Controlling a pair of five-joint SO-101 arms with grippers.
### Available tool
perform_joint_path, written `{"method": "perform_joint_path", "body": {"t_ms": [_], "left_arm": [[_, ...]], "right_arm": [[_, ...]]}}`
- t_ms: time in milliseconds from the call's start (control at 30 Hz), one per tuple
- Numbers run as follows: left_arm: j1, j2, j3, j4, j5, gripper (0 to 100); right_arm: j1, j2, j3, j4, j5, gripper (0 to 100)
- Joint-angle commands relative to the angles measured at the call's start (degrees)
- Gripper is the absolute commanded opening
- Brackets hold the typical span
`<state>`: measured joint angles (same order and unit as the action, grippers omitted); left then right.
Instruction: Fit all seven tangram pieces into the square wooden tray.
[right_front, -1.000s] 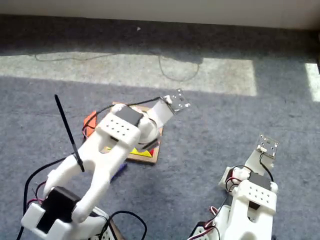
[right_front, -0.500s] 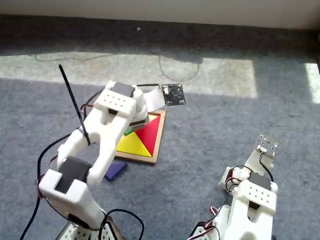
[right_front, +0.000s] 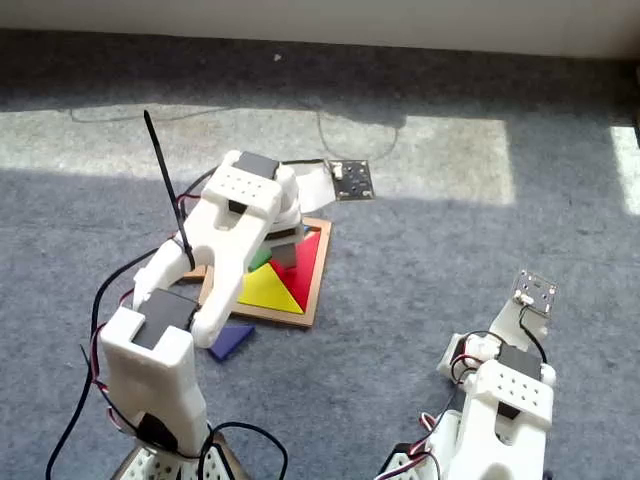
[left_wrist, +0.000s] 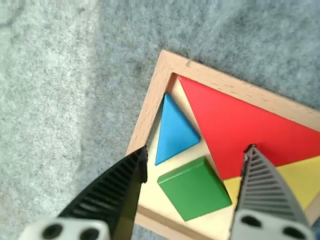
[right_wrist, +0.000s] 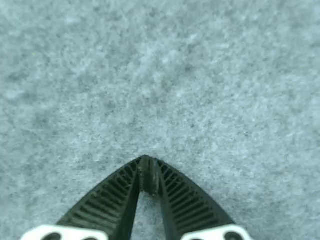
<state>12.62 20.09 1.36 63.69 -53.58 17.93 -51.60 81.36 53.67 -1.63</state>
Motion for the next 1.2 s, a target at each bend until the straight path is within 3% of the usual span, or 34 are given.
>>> {"method": "perform_joint_path", "body": {"t_ms": [0, 133, 233, 500, 767, 1167], "left_arm": [[-4.53, -4.35, -3.74, 2.73, 0.00, 30], [-9.63, -9.36, -2.33, 5.98, 0.26, 30], [-13.05, -11.56, 0.04, 5.63, 4.57, 30], [-17.01, -11.74, 10.59, -4.92, 14.24, 30], [-15.78, -11.65, 16.84, -14.59, 20.40, 30], [-8.48, -6.73, 16.22, -15.03, 21.80, 30]], "right_arm": [[1.01, -0.40, 0.04, -0.40, 0.53, 0.5], [1.01, -0.40, 0.04, -0.40, 0.53, 0.5], [1.01, -0.40, 0.04, -0.40, 0.53, 0.5], [1.01, -0.40, 0.04, -0.40, 0.53, 0.5], [0.84, -0.40, 0.04, -0.40, 0.53, 0.5], [0.92, -0.40, 0.04, -0.40, 0.53, 0.5]]}}
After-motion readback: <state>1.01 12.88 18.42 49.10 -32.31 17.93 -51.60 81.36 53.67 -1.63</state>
